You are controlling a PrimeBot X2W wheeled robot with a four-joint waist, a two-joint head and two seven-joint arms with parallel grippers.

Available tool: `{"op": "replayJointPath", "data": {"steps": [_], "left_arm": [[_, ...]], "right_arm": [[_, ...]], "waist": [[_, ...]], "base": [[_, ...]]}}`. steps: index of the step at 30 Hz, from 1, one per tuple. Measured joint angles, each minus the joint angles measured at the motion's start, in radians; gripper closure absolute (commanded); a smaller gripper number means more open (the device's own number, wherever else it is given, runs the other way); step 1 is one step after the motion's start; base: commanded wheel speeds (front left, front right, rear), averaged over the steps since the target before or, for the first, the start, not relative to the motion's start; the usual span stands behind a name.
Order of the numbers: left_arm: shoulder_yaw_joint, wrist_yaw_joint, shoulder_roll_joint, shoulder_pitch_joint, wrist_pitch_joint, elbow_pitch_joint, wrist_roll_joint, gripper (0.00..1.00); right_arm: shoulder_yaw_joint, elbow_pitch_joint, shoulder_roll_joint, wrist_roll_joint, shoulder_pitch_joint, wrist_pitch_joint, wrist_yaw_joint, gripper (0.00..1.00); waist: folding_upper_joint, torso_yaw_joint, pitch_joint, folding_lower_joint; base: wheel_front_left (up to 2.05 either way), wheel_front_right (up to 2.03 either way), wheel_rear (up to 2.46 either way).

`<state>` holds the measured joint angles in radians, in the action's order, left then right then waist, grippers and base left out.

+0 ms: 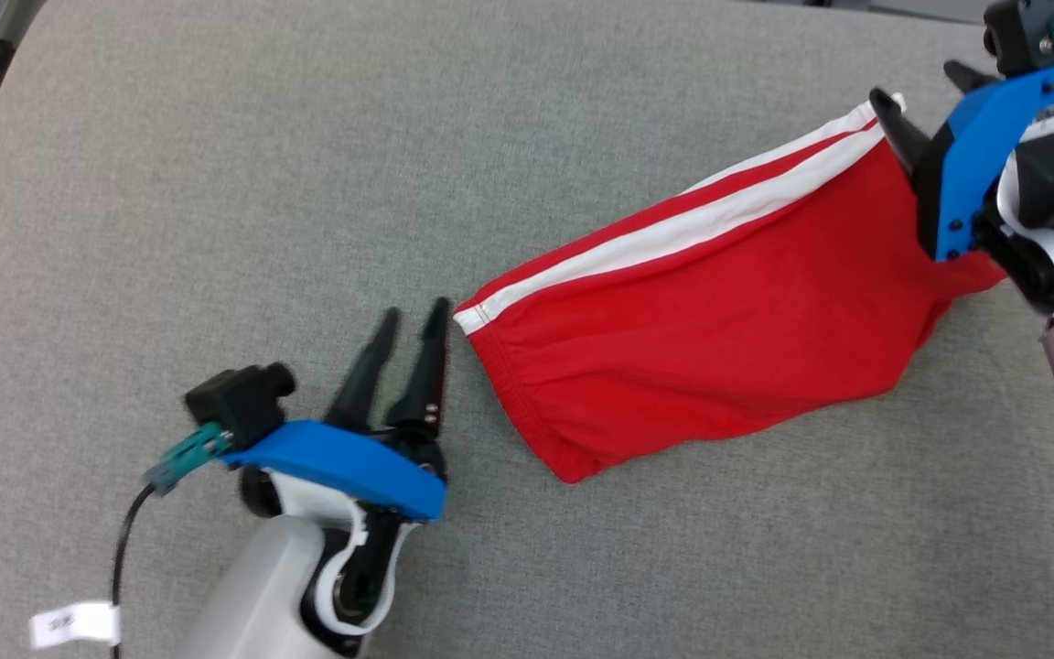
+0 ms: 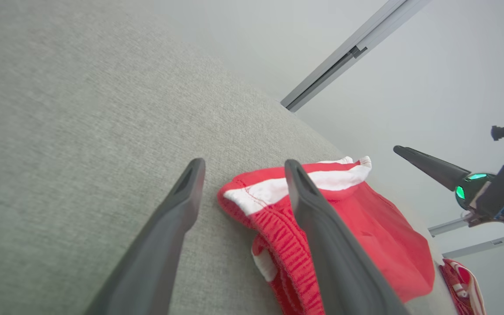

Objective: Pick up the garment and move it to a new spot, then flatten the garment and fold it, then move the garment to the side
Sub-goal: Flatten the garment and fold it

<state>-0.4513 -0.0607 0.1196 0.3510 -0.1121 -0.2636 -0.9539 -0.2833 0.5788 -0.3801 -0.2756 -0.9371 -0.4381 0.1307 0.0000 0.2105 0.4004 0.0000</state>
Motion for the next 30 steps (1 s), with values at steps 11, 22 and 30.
{"op": "replayJointPath", "data": {"steps": [11, 22, 30], "left_arm": [[0.131, 0.017, 0.057, -0.022, -0.148, 0.010, 0.265, 0.00], [0.158, -0.049, 0.009, 0.042, -0.150, 0.031, 0.525, 0.00], [0.170, -0.063, 0.003, 0.046, -0.150, 0.015, 0.561, 0.00]], "right_arm": [[0.024, 0.023, -0.029, -0.158, 0.120, 0.015, 0.000, 0.00], [0.067, 0.100, -0.032, -0.144, 0.094, 0.055, 0.000, 0.00], [0.066, 0.160, -0.005, -0.125, 0.068, 0.051, -0.002, 1.00]], "waist": [[0.0000, -0.020, -0.042, -0.0001], [0.0000, 0.007, 0.045, 0.0001], [0.0000, 0.025, 0.050, 0.0000]], "base": [[0.00, 0.00, 0.00], [0.00, 0.00, 0.00], [0.00, 0.00, 0.00]]}}
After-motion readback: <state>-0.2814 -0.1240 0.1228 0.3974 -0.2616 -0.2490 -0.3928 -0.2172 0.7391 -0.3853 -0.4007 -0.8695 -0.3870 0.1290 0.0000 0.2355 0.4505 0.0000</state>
